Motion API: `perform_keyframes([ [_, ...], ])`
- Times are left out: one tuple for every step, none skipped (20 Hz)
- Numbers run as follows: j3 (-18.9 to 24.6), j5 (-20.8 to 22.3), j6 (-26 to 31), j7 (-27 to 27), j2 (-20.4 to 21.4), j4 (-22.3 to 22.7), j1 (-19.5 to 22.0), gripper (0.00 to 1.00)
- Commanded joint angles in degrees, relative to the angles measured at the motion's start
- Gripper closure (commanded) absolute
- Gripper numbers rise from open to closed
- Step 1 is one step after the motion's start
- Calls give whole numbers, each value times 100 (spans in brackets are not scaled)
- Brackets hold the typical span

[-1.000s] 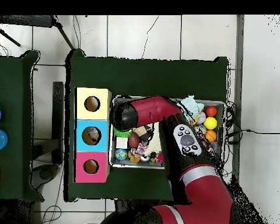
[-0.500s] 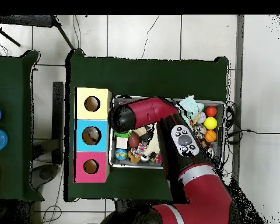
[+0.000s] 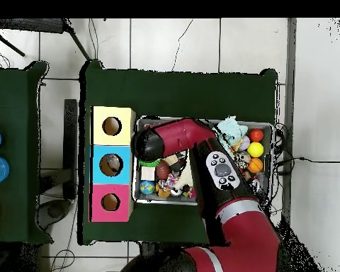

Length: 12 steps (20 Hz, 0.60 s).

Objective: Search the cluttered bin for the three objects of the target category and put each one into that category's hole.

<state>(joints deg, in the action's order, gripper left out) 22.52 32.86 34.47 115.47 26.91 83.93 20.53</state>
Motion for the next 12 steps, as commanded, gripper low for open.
perform_keyframes([
  [336, 594, -494, -950, -576, 189, 26, 0],
  [328, 605, -538, -897, -559, 194, 12, 0],
  [298, 611, -612, -796, -538, 207, -6, 0],
  [246, 620, -698, -653, -524, 206, -43, 0],
  [200, 616, -791, -506, -512, 215, -69, 0],
  [138, 604, -889, -325, -520, 213, -110, 0],
  [77, 591, -987, -143, -529, 212, -152, 0],
  [-9, 609, -1100, 39, -531, 204, -218, 0],
  [-91, 614, -1162, 188, -529, 194, -285, 0],
  [-146, 608, -1185, 264, -530, 181, -329, 0],
  [-189, 605, -1193, 295, -526, 165, -367, 0],
  [-227, 599, -1223, 316, -529, 185, -392, 0],
])
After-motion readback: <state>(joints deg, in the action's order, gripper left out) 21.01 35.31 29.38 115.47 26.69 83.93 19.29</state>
